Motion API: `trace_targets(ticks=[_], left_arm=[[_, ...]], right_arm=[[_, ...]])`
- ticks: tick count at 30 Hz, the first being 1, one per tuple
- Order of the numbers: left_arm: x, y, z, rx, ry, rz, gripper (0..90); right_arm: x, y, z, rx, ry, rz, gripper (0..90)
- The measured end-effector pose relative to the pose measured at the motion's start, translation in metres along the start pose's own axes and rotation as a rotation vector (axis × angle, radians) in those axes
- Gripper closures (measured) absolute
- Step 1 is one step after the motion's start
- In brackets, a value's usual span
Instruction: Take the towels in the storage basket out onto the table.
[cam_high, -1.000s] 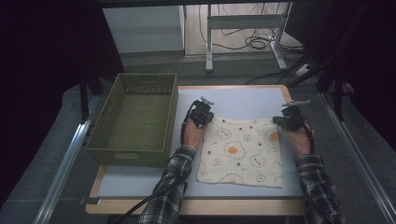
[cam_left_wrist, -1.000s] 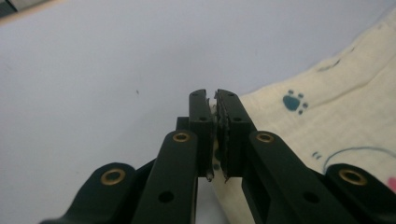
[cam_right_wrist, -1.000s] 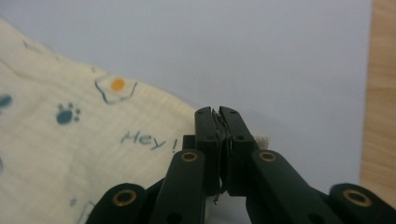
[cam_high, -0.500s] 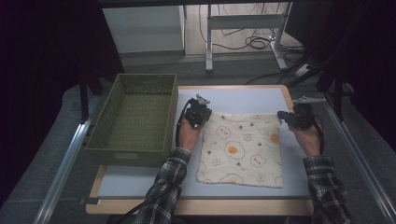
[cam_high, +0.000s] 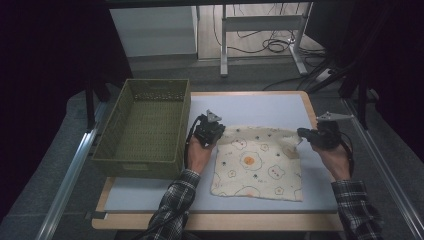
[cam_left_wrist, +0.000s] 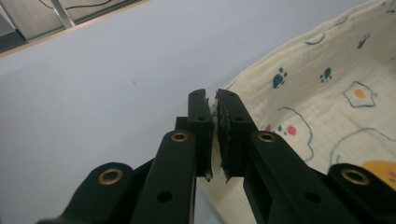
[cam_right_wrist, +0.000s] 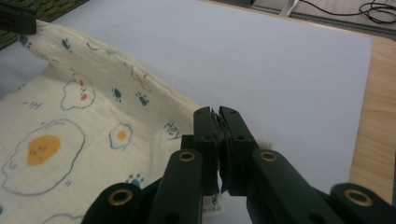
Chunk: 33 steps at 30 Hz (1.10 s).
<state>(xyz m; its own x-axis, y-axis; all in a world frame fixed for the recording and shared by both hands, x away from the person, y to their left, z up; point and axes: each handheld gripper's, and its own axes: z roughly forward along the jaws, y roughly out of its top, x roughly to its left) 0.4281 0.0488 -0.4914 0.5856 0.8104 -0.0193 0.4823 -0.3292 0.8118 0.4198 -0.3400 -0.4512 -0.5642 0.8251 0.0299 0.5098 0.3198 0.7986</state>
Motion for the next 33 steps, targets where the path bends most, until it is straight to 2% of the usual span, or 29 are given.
trace_targets(ticks=[10,15,25,30,33], left_arm=[[-0.017,-0.009,-0.023,-0.031,-0.045,0.036,84.7],[-0.027,-0.017,-0.032,-0.032,-0.069,0.056,84.7],[-0.041,-0.04,-0.042,-0.013,-0.11,0.059,84.6],[-0.046,-0.051,-0.049,-0.026,-0.13,0.058,84.7],[-0.047,-0.059,-0.055,-0.044,-0.144,0.047,84.6]], right_arm=[[0.011,-0.009,-0.03,-0.019,0.006,-0.046,86.1],[0.021,-0.019,-0.045,-0.022,0.027,-0.06,85.9],[0.039,-0.057,-0.049,0.012,0.073,-0.065,85.7],[0.044,-0.07,-0.053,0.016,0.085,-0.06,85.7],[0.048,-0.076,-0.057,0.016,0.08,-0.078,85.8]])
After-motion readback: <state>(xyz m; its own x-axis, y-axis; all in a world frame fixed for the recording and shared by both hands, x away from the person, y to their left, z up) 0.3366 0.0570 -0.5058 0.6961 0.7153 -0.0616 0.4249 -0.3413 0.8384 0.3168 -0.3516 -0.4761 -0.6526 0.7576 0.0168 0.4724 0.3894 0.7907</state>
